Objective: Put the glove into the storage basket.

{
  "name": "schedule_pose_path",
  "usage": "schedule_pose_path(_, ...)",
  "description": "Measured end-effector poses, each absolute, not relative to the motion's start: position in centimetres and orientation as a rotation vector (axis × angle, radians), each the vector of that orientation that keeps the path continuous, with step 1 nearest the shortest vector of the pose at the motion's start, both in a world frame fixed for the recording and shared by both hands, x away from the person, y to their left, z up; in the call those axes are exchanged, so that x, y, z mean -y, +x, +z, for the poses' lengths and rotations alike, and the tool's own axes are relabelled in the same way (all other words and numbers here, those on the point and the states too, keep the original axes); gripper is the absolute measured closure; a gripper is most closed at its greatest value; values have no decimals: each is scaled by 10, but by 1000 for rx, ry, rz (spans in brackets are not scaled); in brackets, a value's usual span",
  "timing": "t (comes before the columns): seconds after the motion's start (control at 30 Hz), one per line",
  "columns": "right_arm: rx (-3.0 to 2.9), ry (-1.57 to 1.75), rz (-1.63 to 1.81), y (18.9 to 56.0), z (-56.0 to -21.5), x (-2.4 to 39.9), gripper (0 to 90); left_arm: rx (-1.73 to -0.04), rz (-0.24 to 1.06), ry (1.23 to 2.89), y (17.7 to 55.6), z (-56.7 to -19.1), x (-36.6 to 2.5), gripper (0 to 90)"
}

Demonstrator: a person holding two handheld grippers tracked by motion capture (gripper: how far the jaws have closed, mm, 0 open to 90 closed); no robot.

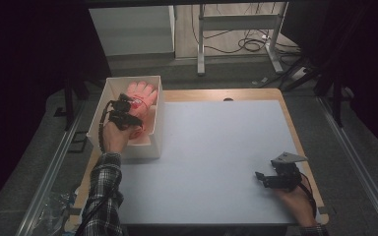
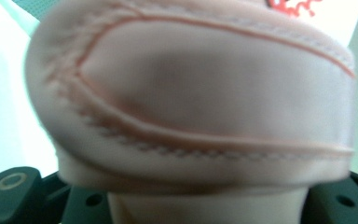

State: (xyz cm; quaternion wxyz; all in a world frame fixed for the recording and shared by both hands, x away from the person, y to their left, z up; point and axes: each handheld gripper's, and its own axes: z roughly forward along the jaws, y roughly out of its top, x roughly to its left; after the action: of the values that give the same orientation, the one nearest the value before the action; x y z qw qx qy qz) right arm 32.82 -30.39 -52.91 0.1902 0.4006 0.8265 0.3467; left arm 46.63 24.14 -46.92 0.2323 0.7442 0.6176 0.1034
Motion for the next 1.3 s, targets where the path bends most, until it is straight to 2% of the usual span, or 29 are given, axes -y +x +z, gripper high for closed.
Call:
schedule_pose_path(0.3,-2323,1126,974,328,-529,304,198,-1719,250,2126,480,-477,-224,456)
schedule_pose_path(0.47,-2323,1126,974,328,-529,304,198,-1710,186,2171,487,-479,-213,330)
schedule_pose_path(0.63,-2323,1127,975,328,-529,304,198,-1701,191,2191,486,-478,-213,183)
schedule_pose_path(0.8,-2323,1126,974,328,-529,304,198,-1690,208,2191,481,-469,-216,108)
schedule_pose_path(1.3,-2323,1127,974,328,-529,304,198,-1662,252,2164,468,-443,-231,86)
